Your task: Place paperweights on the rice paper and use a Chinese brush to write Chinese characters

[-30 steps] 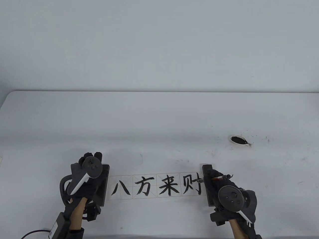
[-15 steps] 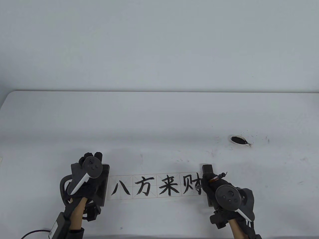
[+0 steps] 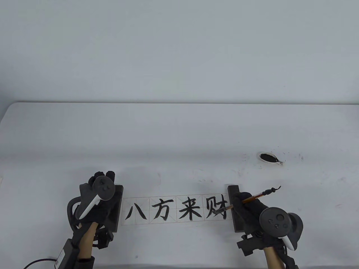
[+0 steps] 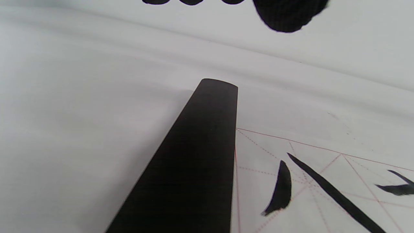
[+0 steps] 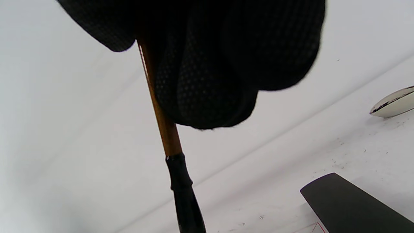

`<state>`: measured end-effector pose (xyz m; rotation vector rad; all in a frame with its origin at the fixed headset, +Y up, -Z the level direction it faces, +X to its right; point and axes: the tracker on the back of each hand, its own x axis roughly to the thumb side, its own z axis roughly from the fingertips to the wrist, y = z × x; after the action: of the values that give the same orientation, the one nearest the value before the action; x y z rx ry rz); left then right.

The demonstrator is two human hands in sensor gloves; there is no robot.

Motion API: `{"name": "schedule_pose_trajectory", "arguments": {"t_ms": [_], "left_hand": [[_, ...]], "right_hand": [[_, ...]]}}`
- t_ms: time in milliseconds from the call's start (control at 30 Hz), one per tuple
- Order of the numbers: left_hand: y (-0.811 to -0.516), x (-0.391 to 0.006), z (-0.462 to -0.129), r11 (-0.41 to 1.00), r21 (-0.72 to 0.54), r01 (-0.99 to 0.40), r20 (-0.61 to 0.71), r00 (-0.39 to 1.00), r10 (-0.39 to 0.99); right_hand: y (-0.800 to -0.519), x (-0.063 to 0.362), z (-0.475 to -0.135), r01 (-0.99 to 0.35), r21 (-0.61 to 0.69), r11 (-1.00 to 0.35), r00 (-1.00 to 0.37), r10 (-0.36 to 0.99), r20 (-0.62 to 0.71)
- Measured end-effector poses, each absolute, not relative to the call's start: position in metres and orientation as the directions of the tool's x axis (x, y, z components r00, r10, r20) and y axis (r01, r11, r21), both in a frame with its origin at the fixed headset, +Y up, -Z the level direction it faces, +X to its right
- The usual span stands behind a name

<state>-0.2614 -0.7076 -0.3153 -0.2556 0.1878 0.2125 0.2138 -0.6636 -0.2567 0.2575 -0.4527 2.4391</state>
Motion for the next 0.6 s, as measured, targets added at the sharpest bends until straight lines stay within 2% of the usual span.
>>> {"name": "schedule_pose_trajectory", "arguments": {"t_ms": [400,600], "left_hand": [[-0.704,-0.264,-0.314,0.939,-0.21,-0.274,-0.195,0.952,0.235],[-0.694,-0.264,-0.31,0.952,-0.153,-0.264,-0.191,0.953,0.234]], "right_hand": [[-0.661,0.225,-0.259,-0.659,-0.324,-0.679,-0.752,0.595,0.283],[-0.641,0.24,-0.258,-0.686,-0.363,-0.63,-0.727,0.598,0.337]]}}
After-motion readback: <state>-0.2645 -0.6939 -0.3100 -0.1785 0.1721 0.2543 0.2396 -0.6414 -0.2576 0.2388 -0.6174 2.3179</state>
